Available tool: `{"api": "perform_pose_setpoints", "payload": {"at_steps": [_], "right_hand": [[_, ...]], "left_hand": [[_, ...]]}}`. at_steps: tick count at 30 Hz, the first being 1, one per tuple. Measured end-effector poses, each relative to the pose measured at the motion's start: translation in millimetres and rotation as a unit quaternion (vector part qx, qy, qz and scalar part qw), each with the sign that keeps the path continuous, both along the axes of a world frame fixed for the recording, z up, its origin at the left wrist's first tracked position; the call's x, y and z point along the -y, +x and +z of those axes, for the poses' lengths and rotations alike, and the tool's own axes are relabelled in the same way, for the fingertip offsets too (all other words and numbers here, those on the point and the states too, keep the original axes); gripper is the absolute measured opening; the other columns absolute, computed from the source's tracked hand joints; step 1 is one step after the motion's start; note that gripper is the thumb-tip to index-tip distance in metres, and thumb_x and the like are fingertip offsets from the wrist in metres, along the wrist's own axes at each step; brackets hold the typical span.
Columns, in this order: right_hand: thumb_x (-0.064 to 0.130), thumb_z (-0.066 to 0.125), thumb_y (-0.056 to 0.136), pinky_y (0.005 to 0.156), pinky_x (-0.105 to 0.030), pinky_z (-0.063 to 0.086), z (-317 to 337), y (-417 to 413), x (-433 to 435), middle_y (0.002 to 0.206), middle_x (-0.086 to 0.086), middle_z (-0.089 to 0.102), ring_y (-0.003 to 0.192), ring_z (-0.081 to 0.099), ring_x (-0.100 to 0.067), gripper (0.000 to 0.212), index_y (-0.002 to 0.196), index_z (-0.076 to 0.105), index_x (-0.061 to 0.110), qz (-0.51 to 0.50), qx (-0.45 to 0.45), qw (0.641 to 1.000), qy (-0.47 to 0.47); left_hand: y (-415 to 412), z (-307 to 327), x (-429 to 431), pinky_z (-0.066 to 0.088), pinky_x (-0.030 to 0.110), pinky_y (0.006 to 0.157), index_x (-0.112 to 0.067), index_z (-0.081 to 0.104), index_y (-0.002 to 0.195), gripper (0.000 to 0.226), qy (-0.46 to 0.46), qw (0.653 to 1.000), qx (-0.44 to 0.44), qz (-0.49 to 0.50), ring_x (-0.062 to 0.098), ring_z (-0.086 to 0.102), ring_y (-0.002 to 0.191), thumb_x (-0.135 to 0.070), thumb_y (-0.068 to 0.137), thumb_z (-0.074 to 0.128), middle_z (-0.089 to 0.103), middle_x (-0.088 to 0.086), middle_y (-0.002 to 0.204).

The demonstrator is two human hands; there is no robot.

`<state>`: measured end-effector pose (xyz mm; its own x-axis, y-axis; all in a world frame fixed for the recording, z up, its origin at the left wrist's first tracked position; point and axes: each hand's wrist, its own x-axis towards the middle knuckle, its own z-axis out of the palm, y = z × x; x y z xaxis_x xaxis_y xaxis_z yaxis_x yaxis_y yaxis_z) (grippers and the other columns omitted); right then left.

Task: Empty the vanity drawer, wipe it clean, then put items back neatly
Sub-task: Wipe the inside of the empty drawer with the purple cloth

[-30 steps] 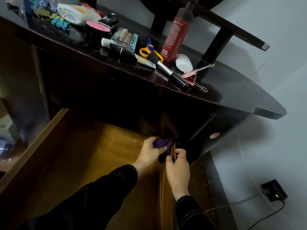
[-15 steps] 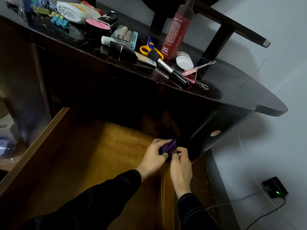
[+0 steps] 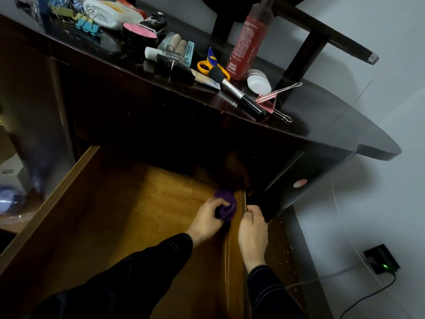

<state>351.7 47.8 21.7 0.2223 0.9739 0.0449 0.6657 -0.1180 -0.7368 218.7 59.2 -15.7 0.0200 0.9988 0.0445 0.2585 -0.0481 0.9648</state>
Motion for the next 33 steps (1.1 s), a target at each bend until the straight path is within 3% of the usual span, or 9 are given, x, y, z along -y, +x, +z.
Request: {"api": "perform_pose_setpoints", "payload": {"at_steps": [3,9,12,14,18,22,26,30,33], "right_hand": [[0.024,0.037,0.103,0.08,-0.048,0.053,0,1,1,0.094,-0.003,0.069,0.084,0.064,-0.024,0.028,0.12,0.059,0.026,0.001,-0.002,1.0,-0.002],[0.025,0.038,0.101,0.076,-0.039,0.047,0,0,-1,0.097,0.002,0.066,0.087,0.061,-0.018,0.028,0.12,0.059,0.028,0.0,0.0,1.0,0.007],[0.025,0.038,0.102,0.082,-0.044,0.051,0,1,-1,0.101,-0.002,0.068,0.09,0.062,-0.023,0.028,0.12,0.059,0.027,-0.001,-0.005,1.0,-0.003],[0.025,0.037,0.102,0.086,-0.048,0.052,0,1,0,0.102,-0.003,0.068,0.091,0.063,-0.024,0.029,0.121,0.059,0.026,0.001,-0.003,1.0,-0.006],[0.024,0.038,0.102,0.085,-0.048,0.052,-1,2,-2,0.102,-0.003,0.068,0.09,0.062,-0.023,0.029,0.121,0.059,0.026,0.0,-0.001,1.0,0.002],[0.025,0.039,0.101,0.081,-0.041,0.05,-3,3,-2,0.1,0.001,0.066,0.089,0.06,-0.017,0.028,0.12,0.059,0.026,0.002,-0.006,1.0,0.012],[0.024,0.037,0.104,0.078,-0.038,0.048,-3,5,-1,0.103,0.001,0.065,0.092,0.062,-0.022,0.026,0.123,0.055,0.027,0.035,-0.006,0.999,-0.007],[0.041,0.029,0.109,0.11,-0.043,0.043,-9,16,18,0.138,0.005,0.055,0.128,0.053,-0.018,0.044,0.149,0.041,0.028,0.078,-0.045,0.992,-0.092],[0.051,0.026,0.107,0.117,-0.031,0.029,-17,23,33,0.153,0.001,0.047,0.141,0.043,-0.018,0.056,0.156,0.036,0.025,0.058,-0.062,0.99,-0.114]], "left_hand": [[-6,-6,1,0.05,0.032,0.101,-0.009,0.068,0.115,0.046,-0.075,0.997,0.006,-0.02,0.023,0.062,0.114,0.016,0.077,0.063,0.066,0.009,0.118],[5,21,-7,0.045,0.011,0.091,-0.019,0.067,0.107,0.042,0.068,0.996,0.05,0.038,0.006,0.058,0.101,0.009,0.077,0.069,0.057,0.001,0.113],[5,1,4,0.046,0.023,0.094,-0.011,0.064,0.102,0.038,0.02,1.0,0.007,0.009,0.018,0.057,0.103,0.015,0.073,0.063,0.056,0.007,0.113],[0,-9,8,0.047,0.025,0.088,-0.007,0.062,0.097,0.035,-0.029,0.999,-0.012,-0.018,0.024,0.059,0.102,0.017,0.071,0.061,0.06,0.011,0.111],[-2,4,-2,0.048,0.031,0.094,-0.009,0.066,0.096,0.035,-0.013,0.999,0.047,0.004,0.024,0.062,0.103,0.014,0.07,0.068,0.066,0.011,0.109],[5,12,-5,0.045,0.018,0.092,-0.02,0.063,0.101,0.042,0.042,0.998,0.034,0.016,0.016,0.057,0.102,0.008,0.071,0.072,0.056,0.006,0.113],[-1,-14,13,0.046,0.035,0.101,-0.01,0.061,0.106,0.038,-0.027,0.998,-0.031,-0.041,0.025,0.055,0.11,0.01,0.074,0.067,0.053,0.01,0.119],[-6,-11,15,0.052,0.043,0.094,-0.006,0.063,0.107,0.038,-0.067,0.996,-0.016,-0.052,0.028,0.063,0.106,0.013,0.074,0.066,0.063,0.013,0.115],[-3,9,6,0.053,0.038,0.09,-0.006,0.065,0.102,0.038,-0.026,0.999,0.015,-0.02,0.028,0.064,0.1,0.015,0.071,0.068,0.067,0.013,0.107]]}}
